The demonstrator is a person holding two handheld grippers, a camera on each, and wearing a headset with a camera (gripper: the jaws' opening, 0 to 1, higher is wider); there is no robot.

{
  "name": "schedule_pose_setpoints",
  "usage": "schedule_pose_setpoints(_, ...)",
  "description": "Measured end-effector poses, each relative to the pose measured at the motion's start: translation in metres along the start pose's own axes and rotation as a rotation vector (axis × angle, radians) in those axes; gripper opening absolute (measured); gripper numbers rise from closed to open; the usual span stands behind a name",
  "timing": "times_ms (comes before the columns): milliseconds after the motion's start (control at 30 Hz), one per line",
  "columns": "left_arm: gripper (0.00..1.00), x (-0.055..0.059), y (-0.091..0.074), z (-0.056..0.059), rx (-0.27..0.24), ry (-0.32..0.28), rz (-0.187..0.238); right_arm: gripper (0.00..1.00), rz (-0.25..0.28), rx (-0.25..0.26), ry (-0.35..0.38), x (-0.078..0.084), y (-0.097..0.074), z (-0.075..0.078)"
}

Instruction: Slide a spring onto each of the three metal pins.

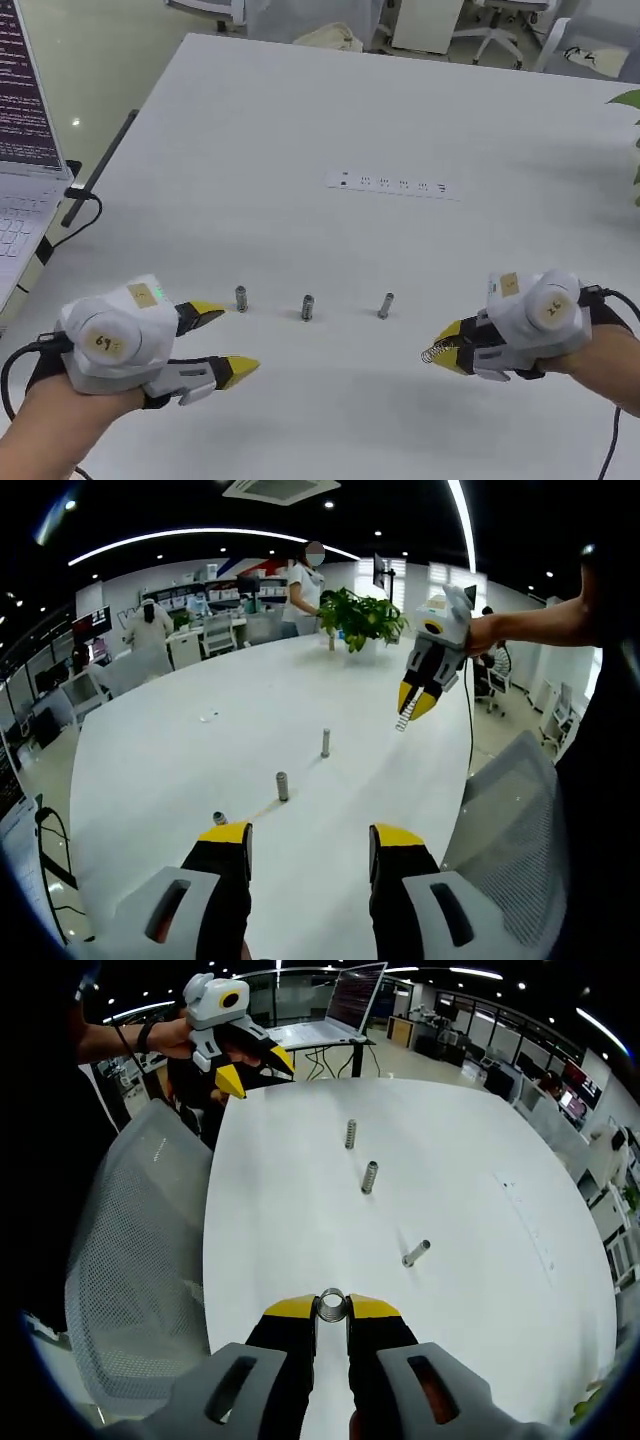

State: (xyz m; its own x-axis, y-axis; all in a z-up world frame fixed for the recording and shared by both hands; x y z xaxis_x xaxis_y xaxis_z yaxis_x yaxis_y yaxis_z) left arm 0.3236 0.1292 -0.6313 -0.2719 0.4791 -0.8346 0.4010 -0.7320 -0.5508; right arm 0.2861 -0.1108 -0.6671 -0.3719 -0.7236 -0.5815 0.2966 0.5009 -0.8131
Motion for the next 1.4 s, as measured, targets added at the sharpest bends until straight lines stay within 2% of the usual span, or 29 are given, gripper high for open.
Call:
schedule_pose_setpoints(300, 0.49, 0.011, -0.013, -0.013, -0.042, -0.045, -0.002, 0.09, -0.017, 0.006, -0.008, -0.004, 0.003, 0.019)
schedule_pose_setpoints(467, 0.51, 0.019, -0.020, -0.018, -0.057, -0.062, -0.011, 0.09, -0.025, 0.008, -0.016, -0.007, 0.005, 0.033)
schedule_pose_setpoints(567, 0.55, 0.025, -0.024, -0.024, -0.083, -0.080, -0.023, 0.09, -0.027, 0.012, -0.016, -0.008, 0.008, 0.042)
schedule_pose_setpoints(767, 0.58, 0.027, -0.030, -0.031, -0.107, -0.105, -0.016, 0.09, -0.035, 0.011, -0.020, -0.012, 0.011, 0.051)
schedule_pose_setpoints(967, 0.58, 0.028, -0.031, -0.033, -0.114, -0.109, -0.018, 0.09, -0.048, 0.004, -0.031, -0.011, 0.017, 0.060)
schedule_pose_setpoints(1233, 0.59, 0.030, -0.032, -0.034, -0.120, -0.126, -0.020, 0.09, -0.069, 0.008, -0.034, -0.010, 0.027, 0.081)
schedule_pose_setpoints(1400, 0.59, 0.030, -0.034, -0.038, -0.129, -0.133, -0.017, 0.09, -0.070, 0.008, -0.030, -0.015, 0.030, 0.087)
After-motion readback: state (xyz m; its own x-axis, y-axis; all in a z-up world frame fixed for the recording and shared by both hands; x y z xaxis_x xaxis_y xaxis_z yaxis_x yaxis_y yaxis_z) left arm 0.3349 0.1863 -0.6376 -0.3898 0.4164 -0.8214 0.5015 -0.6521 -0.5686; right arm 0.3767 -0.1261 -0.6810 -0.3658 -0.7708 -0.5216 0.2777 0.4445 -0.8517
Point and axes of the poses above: the centre of the closed fingertips' face, and the gripper's own axes: y roughly forward along the fingers, z roughly to its right, x roughly out of its underside, the point moved 1 cm from there along -y, roughly backward along the fingers
